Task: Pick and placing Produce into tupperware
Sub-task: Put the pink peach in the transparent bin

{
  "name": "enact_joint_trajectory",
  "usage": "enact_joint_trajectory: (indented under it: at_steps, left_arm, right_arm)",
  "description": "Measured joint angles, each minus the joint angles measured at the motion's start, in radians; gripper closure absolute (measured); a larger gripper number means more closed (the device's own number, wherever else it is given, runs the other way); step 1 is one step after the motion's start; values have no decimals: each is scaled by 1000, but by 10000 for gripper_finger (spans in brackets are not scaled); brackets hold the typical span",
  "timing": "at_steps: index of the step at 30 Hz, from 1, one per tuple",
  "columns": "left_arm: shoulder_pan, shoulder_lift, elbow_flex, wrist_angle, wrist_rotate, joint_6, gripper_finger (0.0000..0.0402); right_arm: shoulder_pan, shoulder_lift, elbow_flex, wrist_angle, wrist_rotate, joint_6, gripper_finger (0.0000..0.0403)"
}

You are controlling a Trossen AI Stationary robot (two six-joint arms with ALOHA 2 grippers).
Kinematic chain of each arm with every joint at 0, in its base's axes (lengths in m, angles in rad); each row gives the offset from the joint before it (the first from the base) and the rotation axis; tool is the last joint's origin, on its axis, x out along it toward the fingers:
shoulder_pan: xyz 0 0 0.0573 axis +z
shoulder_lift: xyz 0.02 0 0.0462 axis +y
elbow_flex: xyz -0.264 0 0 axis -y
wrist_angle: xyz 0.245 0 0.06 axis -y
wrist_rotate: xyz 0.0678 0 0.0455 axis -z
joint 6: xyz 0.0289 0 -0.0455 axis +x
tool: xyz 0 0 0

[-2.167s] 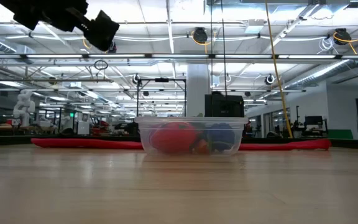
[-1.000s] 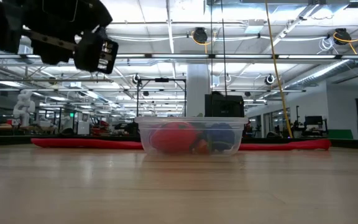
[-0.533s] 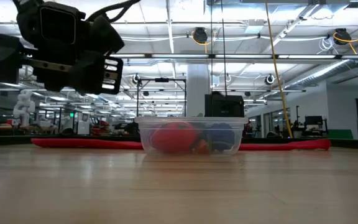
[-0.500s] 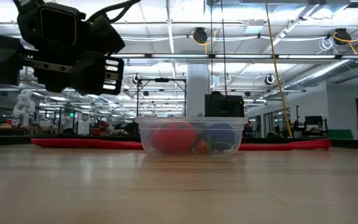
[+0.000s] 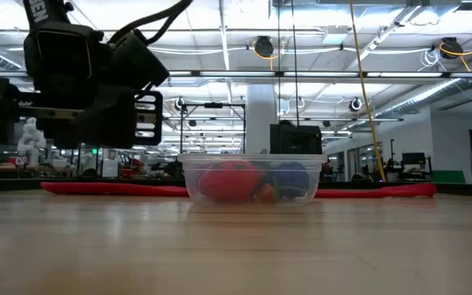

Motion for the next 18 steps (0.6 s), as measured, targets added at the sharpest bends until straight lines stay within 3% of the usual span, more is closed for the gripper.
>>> enact_joint_trajectory:
  at_steps: [8, 18]
  left_arm:
    - [-25, 85, 9, 168, 3, -48, 105]
    - [-93, 151, 73, 176, 9, -89, 105]
  right_arm:
    - [0, 0, 0, -1, 0, 7, 174]
    - [0, 0, 0, -4, 0, 7, 174]
